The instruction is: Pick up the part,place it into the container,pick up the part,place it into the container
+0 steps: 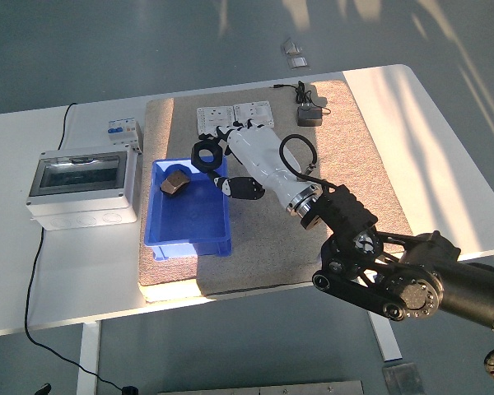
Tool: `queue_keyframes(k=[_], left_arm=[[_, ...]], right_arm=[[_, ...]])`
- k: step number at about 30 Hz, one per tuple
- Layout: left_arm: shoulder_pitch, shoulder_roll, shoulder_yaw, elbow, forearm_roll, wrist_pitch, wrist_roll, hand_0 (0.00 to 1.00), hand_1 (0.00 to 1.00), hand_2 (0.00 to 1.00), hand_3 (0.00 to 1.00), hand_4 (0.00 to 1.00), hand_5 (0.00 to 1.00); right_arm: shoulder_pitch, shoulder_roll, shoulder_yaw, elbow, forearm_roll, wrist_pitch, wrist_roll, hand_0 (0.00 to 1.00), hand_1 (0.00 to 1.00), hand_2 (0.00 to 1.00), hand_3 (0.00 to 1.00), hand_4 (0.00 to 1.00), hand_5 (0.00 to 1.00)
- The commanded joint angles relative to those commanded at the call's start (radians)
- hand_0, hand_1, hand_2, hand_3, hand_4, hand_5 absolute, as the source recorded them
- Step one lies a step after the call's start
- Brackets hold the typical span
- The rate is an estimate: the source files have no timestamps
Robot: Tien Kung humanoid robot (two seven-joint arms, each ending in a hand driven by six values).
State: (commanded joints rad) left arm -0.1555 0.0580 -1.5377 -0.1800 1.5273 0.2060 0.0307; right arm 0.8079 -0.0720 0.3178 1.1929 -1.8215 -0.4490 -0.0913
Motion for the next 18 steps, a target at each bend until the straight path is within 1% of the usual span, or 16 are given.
queue_keyframes(k=[2,5,6,9,11,12,17,18], left_arm=[[-0.002,0.000,0.000,0.000,-0.001,0.000,0.001,0.666,0.656,0.698,0.592,0.578,0.701],[-0.003,0.000,0.003,0.000,-0.006,0.000,0.002,0.666,0.656,0.698,0.592,0.578,0.701],[-0.003,-0.001,0.003,0.000,-0.006,-0.001,0.003,0.666,0.656,0.698,0.594,0.595,0.698],[-0.003,0.000,0.004,0.000,-0.006,-0.001,0.004,0.666,0.656,0.698,0.594,0.595,0.698],[-0.003,0.000,0.004,0.000,-0.004,-0.002,0.004,0.666,0.656,0.698,0.594,0.595,0.698],[-0.003,0.001,0.005,0.000,-0.003,-0.002,0.005,0.666,0.657,0.698,0.594,0.602,0.696],[-0.001,0.004,0.007,0.000,-0.005,-0.003,0.006,0.666,0.657,0.698,0.594,0.602,0.696],[-0.001,0.004,0.008,0.000,-0.006,-0.003,0.006,0.665,0.658,0.698,0.593,0.603,0.691]], right_arm=[[0.011,0.008,-0.028,-0.006,0.012,0.057,-0.007,0.819,0.533,0.490,0.518,0.450,0.002],[0.016,0.016,-0.044,-0.019,0.023,0.128,-0.024,0.819,0.533,0.490,0.518,0.450,0.002],[0.016,0.017,-0.046,-0.024,0.029,0.151,-0.029,0.892,0.718,0.711,0.674,0.370,0.073],[0.015,0.019,-0.048,-0.031,0.032,0.201,-0.047,0.892,0.718,0.711,0.674,0.370,0.073],[0.013,0.020,-0.048,-0.033,0.025,0.224,-0.064,0.892,0.718,0.711,0.674,0.370,0.073],[0.012,0.020,-0.048,-0.034,0.022,0.231,-0.071,0.958,0.813,0.798,0.697,0.412,0.201],[0.008,0.022,-0.051,-0.032,0.020,0.252,-0.091,0.958,0.813,0.798,0.697,0.412,0.201],[0.008,0.022,-0.052,-0.031,0.021,0.257,-0.093,0.996,0.841,0.836,0.741,0.518,0.248]])
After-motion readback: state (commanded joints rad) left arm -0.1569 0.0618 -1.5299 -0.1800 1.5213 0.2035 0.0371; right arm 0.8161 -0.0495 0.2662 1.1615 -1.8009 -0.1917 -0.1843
